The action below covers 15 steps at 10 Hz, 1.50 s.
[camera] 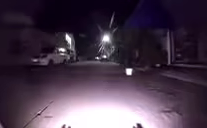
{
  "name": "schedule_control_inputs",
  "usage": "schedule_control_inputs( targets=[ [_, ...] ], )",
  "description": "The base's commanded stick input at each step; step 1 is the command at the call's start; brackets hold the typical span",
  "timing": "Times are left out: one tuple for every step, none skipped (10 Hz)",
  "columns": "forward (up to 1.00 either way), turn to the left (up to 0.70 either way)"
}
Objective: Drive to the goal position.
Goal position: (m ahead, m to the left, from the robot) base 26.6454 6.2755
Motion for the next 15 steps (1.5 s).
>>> schedule_control_inputs(
  targets=[
    [0.45, 0.00],
    [0.45, 0.00],
    [0.45, 0.00],
    [0.45, 0.00],
    [0.45, 0.00],
    [0.45, 0.00],
    [0.45, 0.00],
    [0.45, 0.00],
    [0.45, 0.00],
    [0.45, -0.20],
    [0.45, -0.27],
    [0.45, -0.27],
    [0.45, -0.27],
    [0.45, -0.27],
    [0.45, -0.27]
  ],
)
